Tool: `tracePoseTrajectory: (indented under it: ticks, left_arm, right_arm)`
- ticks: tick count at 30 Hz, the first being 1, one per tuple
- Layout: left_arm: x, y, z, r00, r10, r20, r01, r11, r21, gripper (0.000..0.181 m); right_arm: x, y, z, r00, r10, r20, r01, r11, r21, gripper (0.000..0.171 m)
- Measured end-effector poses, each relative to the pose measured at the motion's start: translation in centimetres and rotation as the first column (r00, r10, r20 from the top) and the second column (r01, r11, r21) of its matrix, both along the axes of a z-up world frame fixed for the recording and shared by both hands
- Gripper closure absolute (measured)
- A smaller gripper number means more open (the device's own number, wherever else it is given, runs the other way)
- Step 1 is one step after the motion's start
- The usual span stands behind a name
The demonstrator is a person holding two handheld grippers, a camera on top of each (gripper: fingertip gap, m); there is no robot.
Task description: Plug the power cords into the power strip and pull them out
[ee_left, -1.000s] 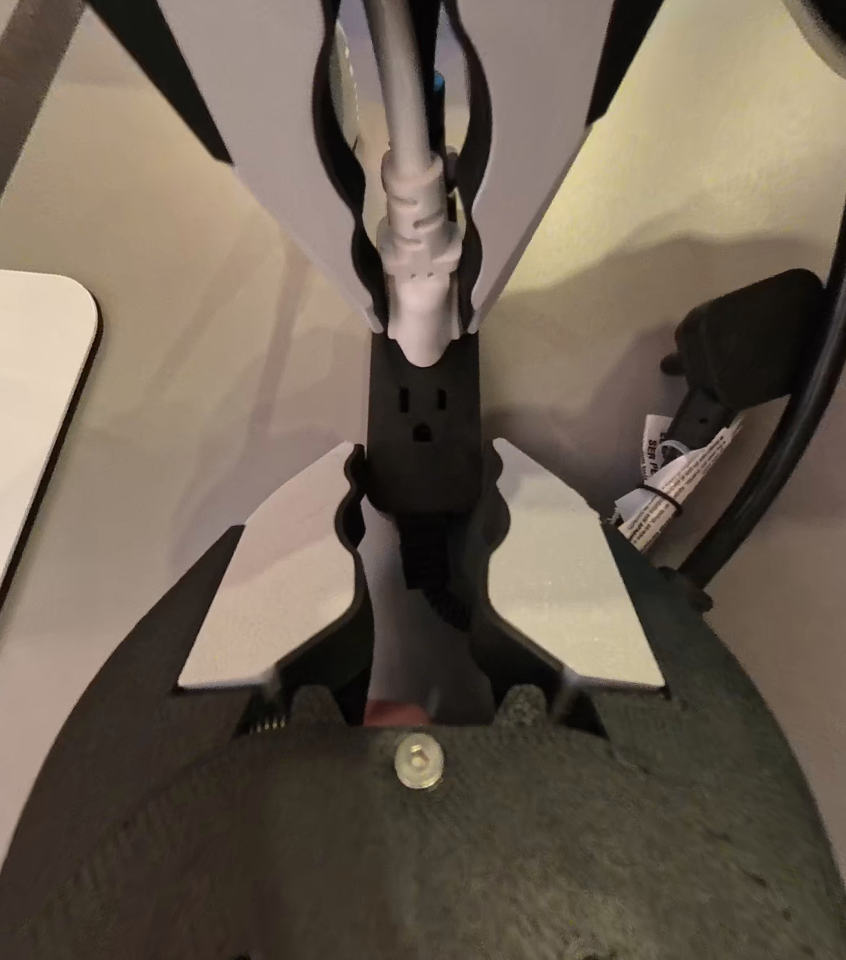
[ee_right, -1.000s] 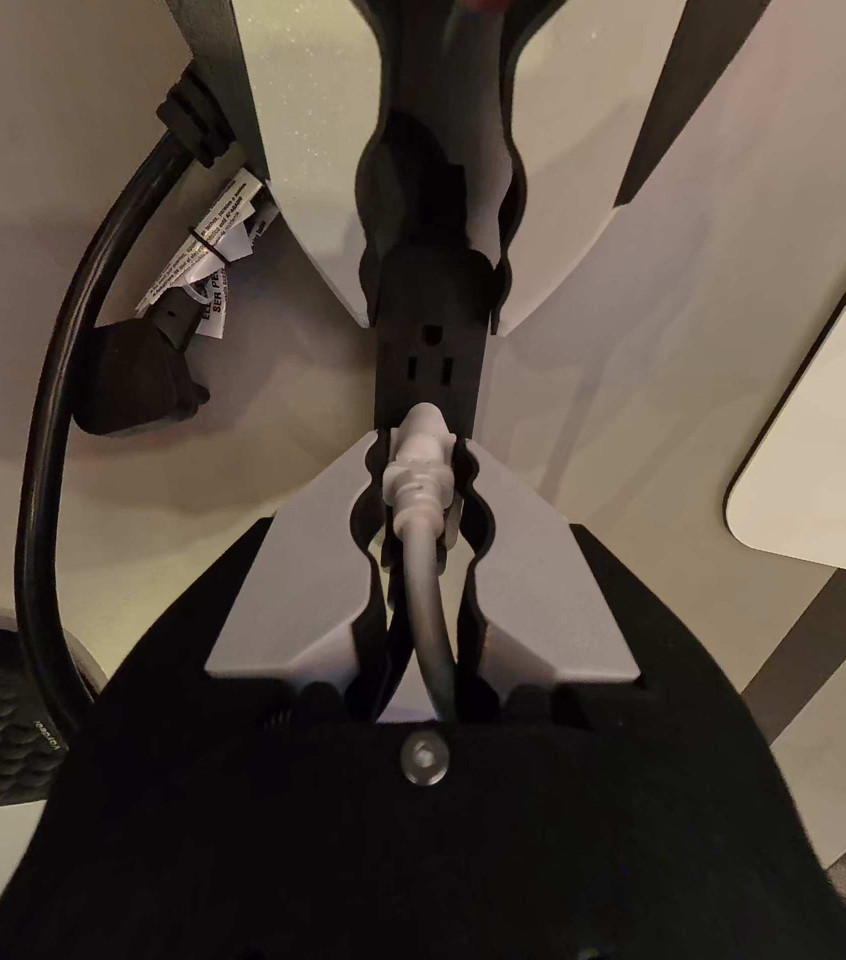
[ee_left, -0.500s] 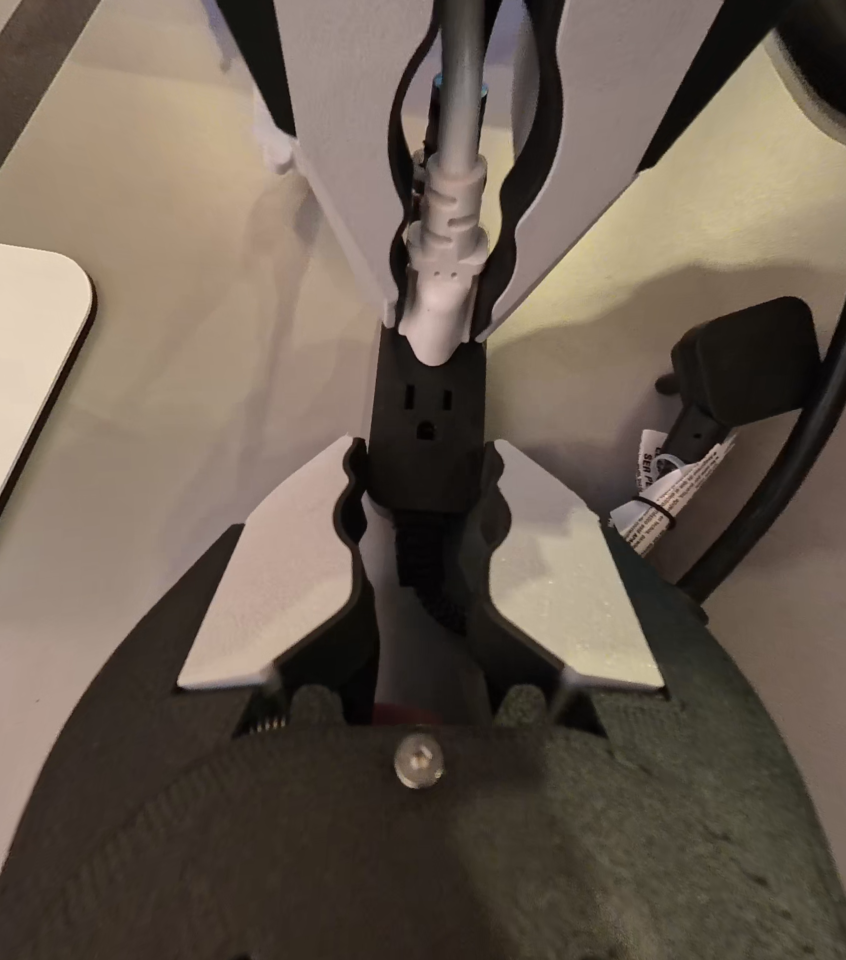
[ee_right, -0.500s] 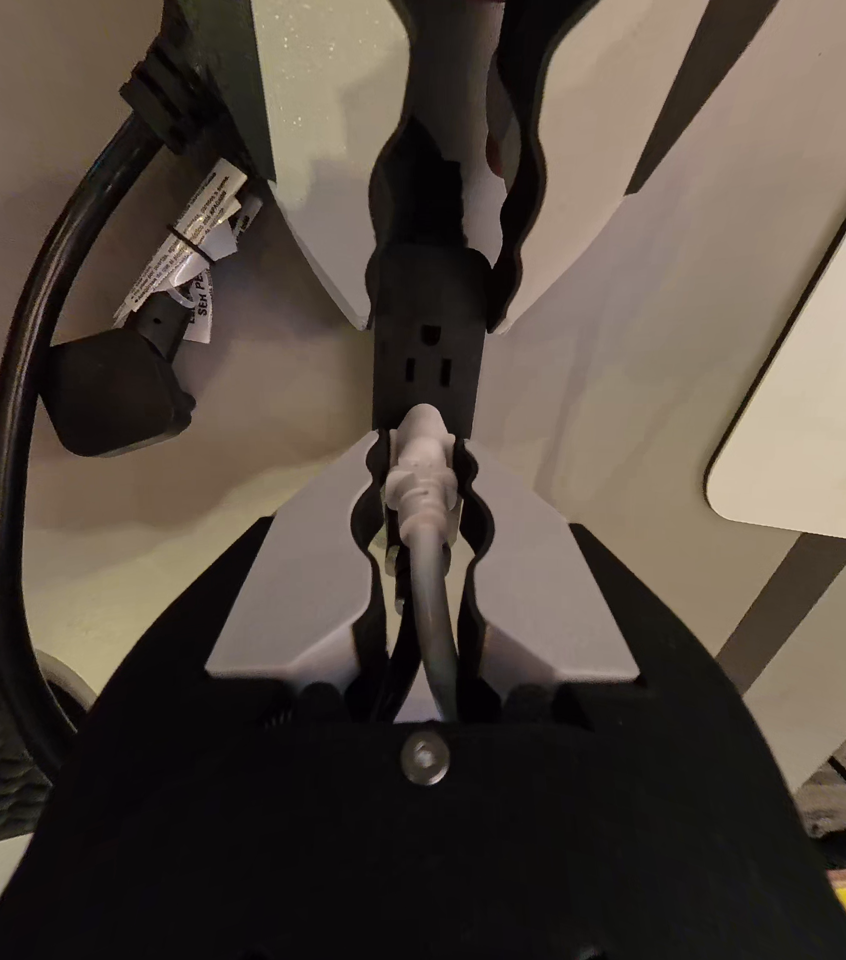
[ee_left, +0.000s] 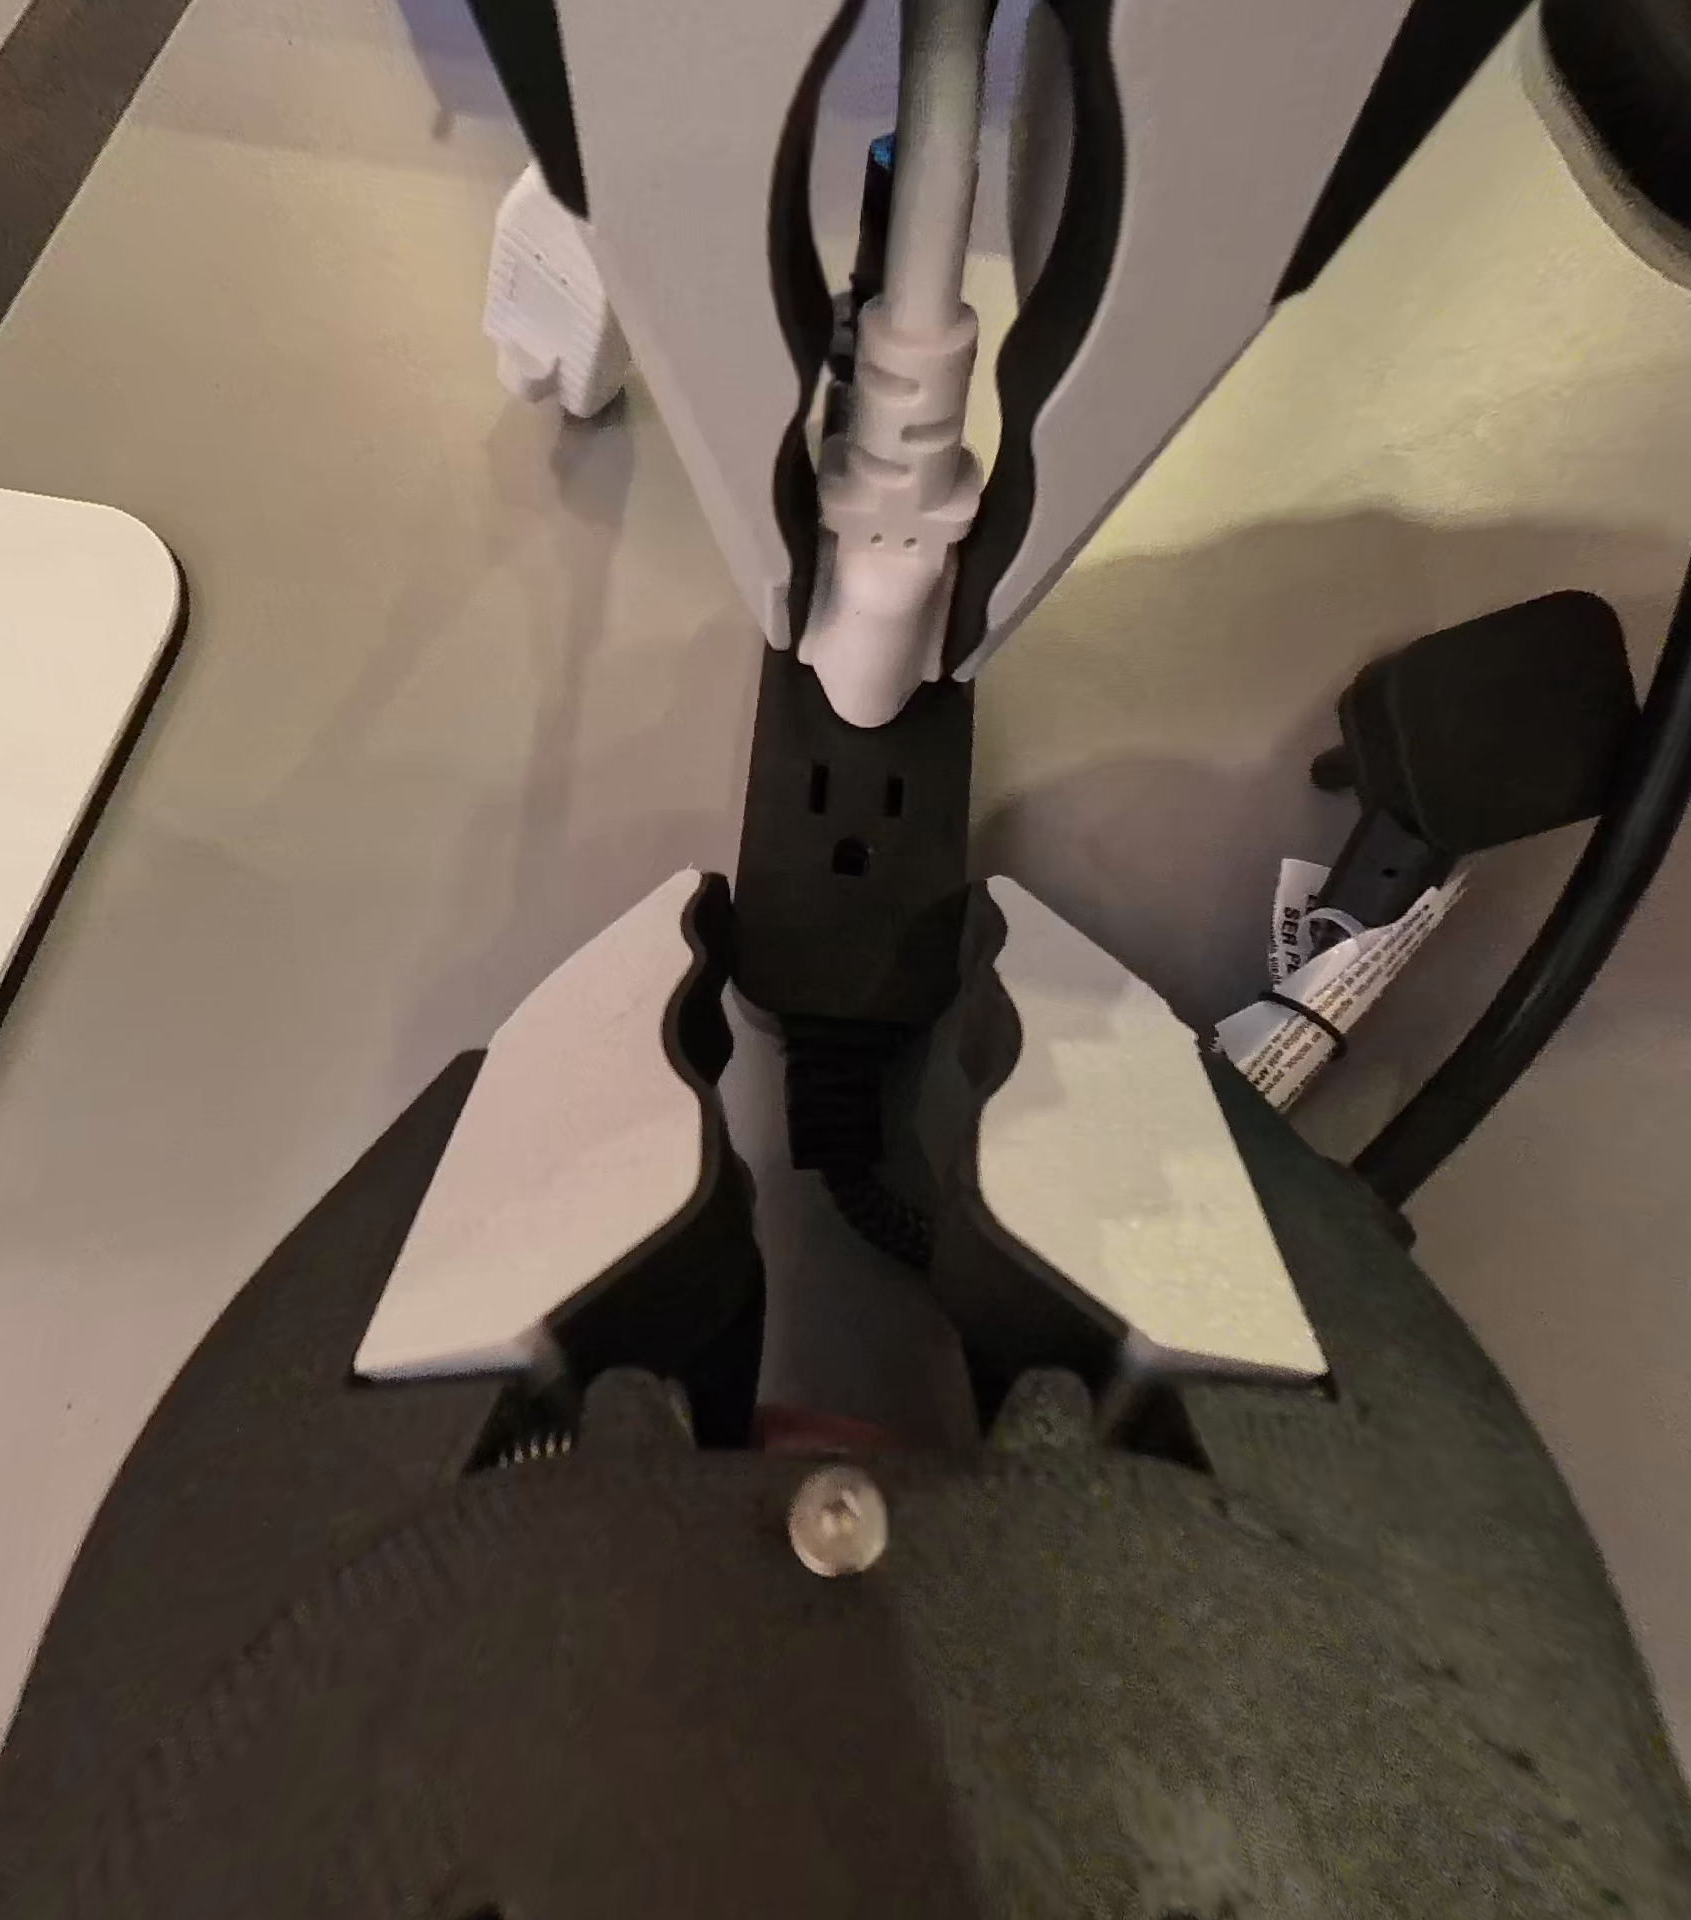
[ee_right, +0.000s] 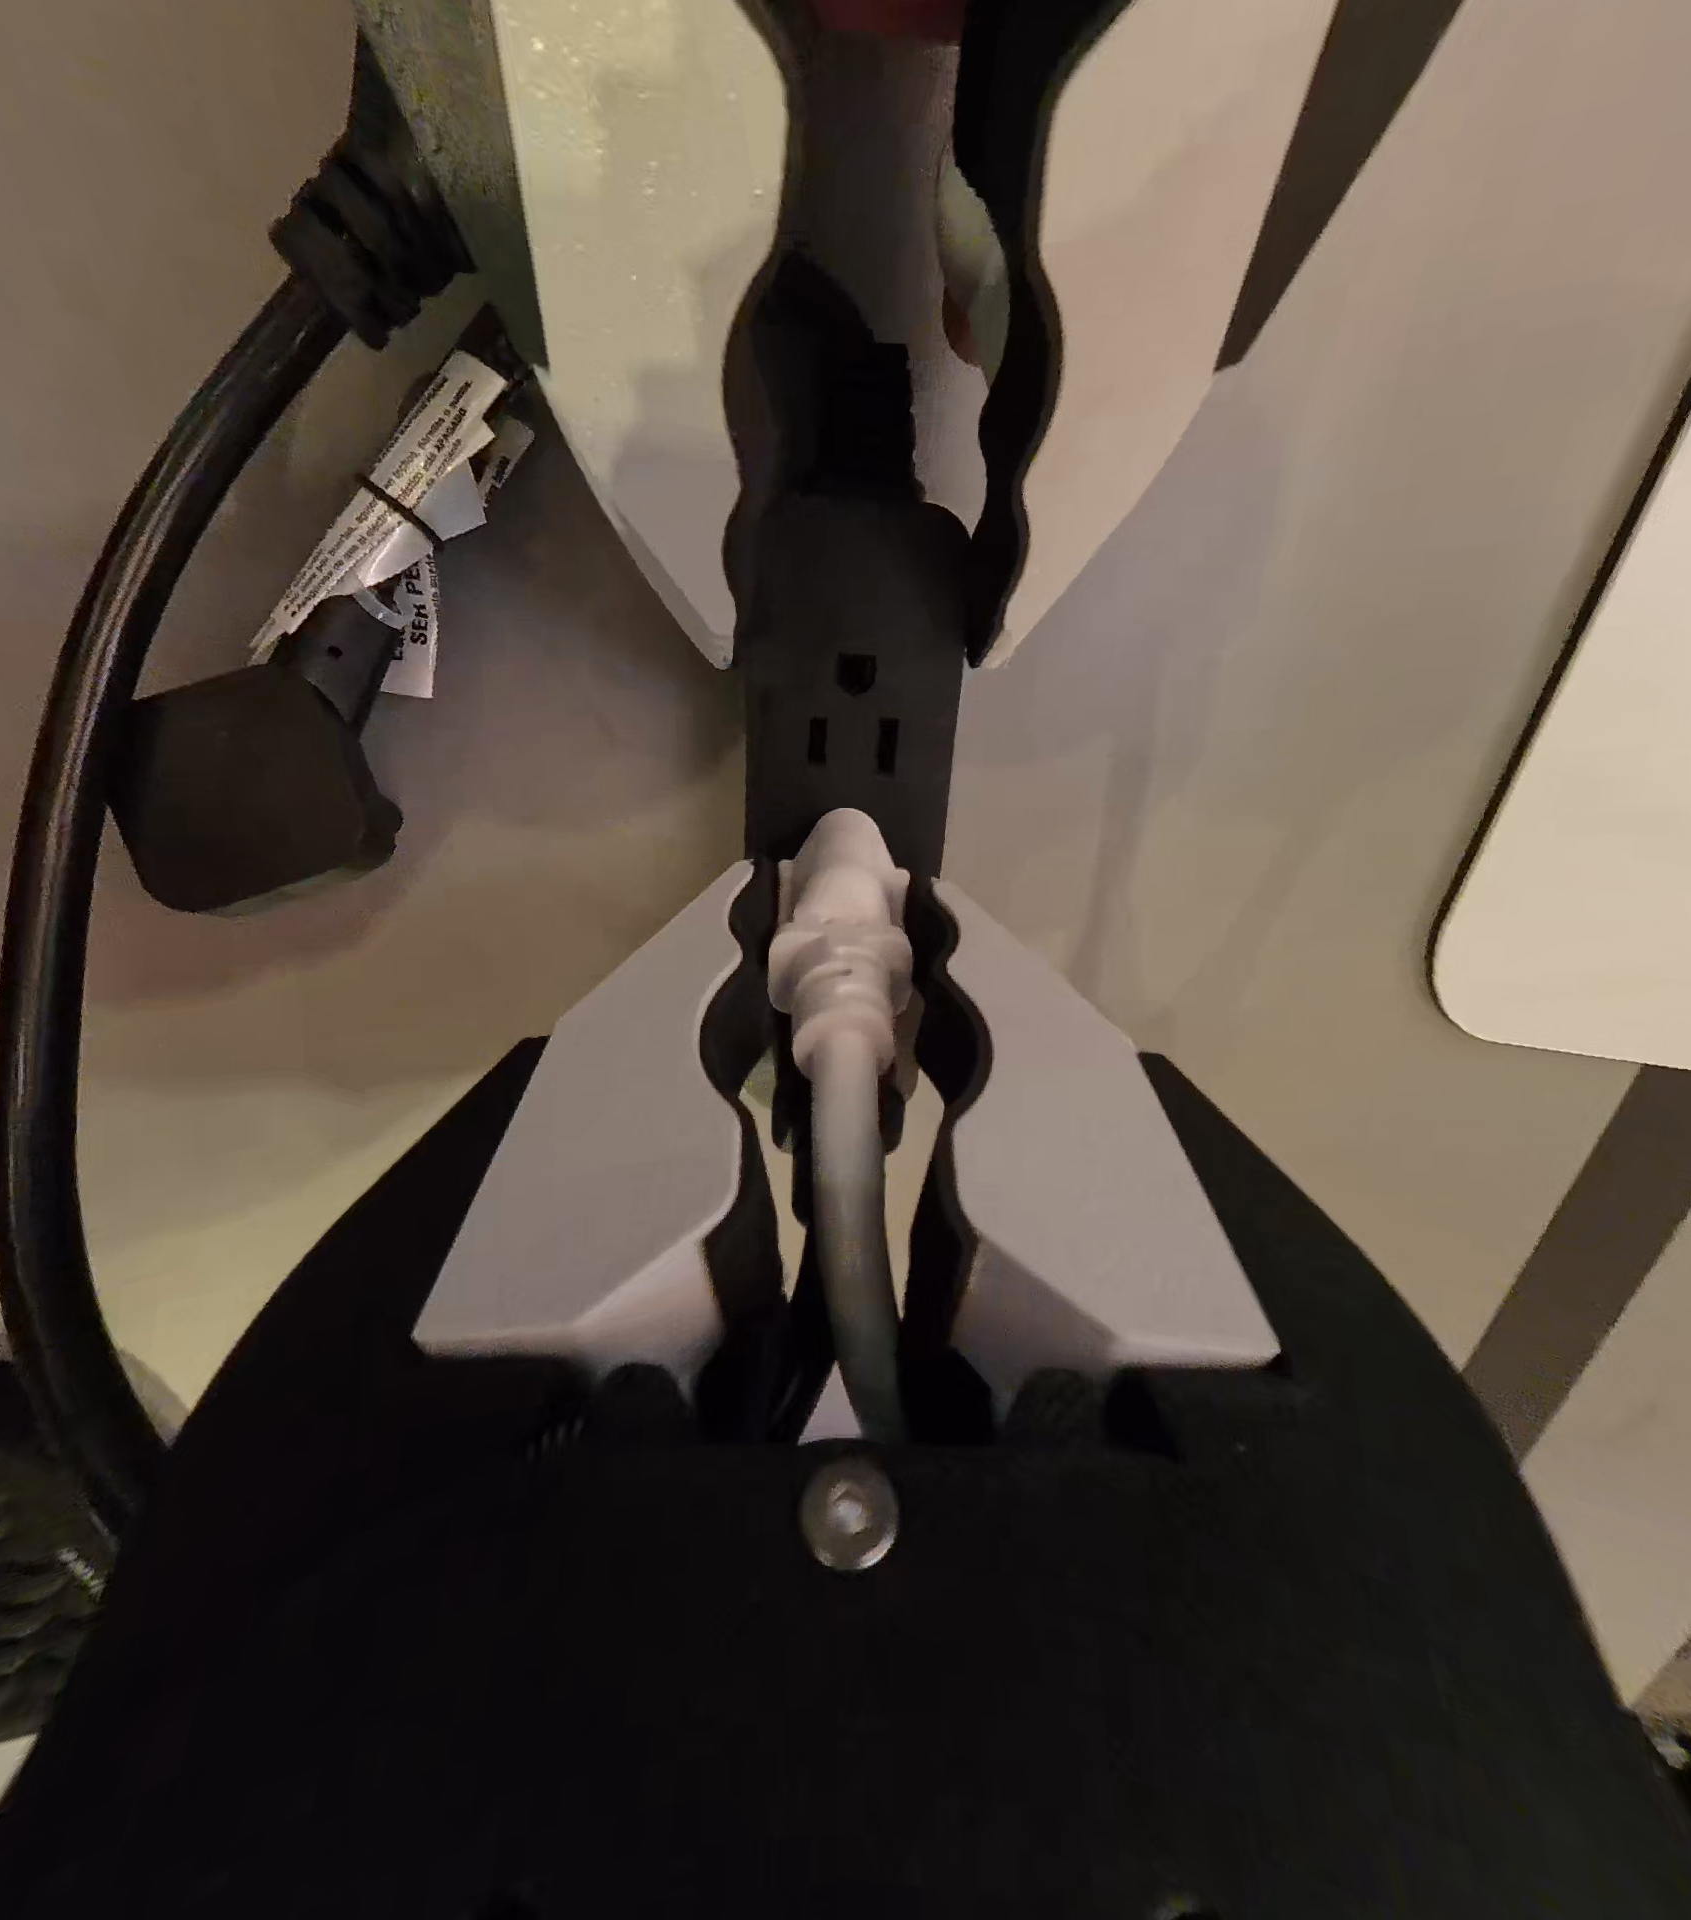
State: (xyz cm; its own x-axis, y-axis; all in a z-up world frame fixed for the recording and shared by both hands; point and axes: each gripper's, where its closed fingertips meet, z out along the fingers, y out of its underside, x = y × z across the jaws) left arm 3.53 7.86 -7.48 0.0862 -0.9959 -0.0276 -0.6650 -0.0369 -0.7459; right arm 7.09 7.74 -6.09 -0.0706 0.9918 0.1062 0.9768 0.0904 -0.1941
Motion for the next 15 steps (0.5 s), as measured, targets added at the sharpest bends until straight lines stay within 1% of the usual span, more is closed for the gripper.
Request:
tracePoseTrajectory:
  ticks: [4, 8, 9, 11, 15]
  left_arm:
    - [0.03, -0.09, -0.14, 1.000, -0.005, -0.007, 0.005, 1.000, -0.018, 0.138]
    - [0.05, -0.06, -0.13, 1.000, -0.003, -0.005, 0.003, 1.000, -0.015, 0.138]
    - [0.04, 0.00, -0.13, 1.000, 0.002, -0.004, -0.002, 1.000, -0.015, 0.138]
    - [0.05, 0.01, -0.13, 1.000, 0.001, -0.005, -0.001, 1.000, -0.014, 0.138]
    - [0.25, 0.05, 0.02, 1.000, -0.001, -0.002, 0.001, 1.000, 0.011, 0.139]
  right_arm:
    - [0.06, -0.05, -0.09, 0.997, -0.069, -0.016, 0.067, 0.988, -0.138, 0.148]
    - [-0.03, 0.10, 0.01, 0.987, -0.155, -0.048, 0.136, 0.951, -0.277, 0.148]
    - [-0.06, 0.20, 0.02, 0.986, -0.159, -0.052, 0.138, 0.949, -0.283, 0.148]
    - [0.01, 0.19, -0.05, 0.994, -0.100, -0.032, 0.090, 0.970, -0.226, 0.148]
    - [0.08, 0.15, -0.11, 0.998, -0.063, -0.025, 0.058, 0.982, -0.177, 0.148]
